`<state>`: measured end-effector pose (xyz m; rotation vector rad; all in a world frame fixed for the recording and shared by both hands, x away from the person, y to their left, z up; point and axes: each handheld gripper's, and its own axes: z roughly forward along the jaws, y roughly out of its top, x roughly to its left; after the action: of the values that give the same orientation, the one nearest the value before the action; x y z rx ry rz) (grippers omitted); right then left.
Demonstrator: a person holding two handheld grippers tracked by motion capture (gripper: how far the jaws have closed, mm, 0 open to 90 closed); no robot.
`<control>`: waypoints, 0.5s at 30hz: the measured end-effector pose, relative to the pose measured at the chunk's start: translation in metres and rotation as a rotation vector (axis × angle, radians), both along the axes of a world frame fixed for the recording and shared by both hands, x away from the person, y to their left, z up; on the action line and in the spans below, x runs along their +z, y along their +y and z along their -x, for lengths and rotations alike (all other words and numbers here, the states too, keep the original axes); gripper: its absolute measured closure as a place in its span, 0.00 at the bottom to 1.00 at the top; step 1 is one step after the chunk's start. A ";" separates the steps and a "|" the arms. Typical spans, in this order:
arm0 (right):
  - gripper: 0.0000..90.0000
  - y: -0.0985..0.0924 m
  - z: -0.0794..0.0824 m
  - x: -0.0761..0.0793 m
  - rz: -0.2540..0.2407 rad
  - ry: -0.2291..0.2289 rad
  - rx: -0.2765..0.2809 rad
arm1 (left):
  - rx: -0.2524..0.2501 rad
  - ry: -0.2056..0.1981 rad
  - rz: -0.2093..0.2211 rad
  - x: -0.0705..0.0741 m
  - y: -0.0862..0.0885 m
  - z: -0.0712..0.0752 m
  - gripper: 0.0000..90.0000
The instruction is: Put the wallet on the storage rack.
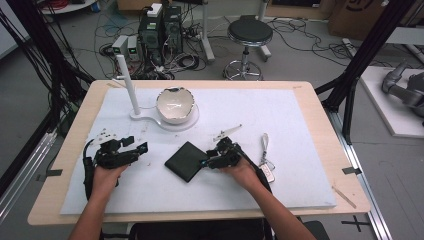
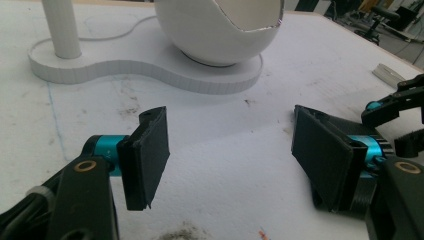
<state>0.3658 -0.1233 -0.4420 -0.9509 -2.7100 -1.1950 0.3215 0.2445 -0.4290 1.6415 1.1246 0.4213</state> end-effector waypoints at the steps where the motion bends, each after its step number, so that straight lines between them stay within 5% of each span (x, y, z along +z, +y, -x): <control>1: 0.51 0.003 0.004 0.000 0.004 -0.007 -0.016 | -0.007 0.004 0.005 0.000 -0.001 0.000 0.34; 6: 0.51 0.016 0.012 0.003 0.054 -0.071 -0.025 | -0.082 0.033 0.000 -0.004 -0.015 0.001 0.31; 15: 0.47 -0.026 0.009 0.030 -0.004 -0.165 -0.096 | -0.260 0.057 -0.071 -0.011 -0.041 0.008 0.31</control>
<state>0.3564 -0.1490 -0.4116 -1.0366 -2.8143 -1.3527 0.3138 0.2037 -0.4395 1.8436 0.9304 0.2494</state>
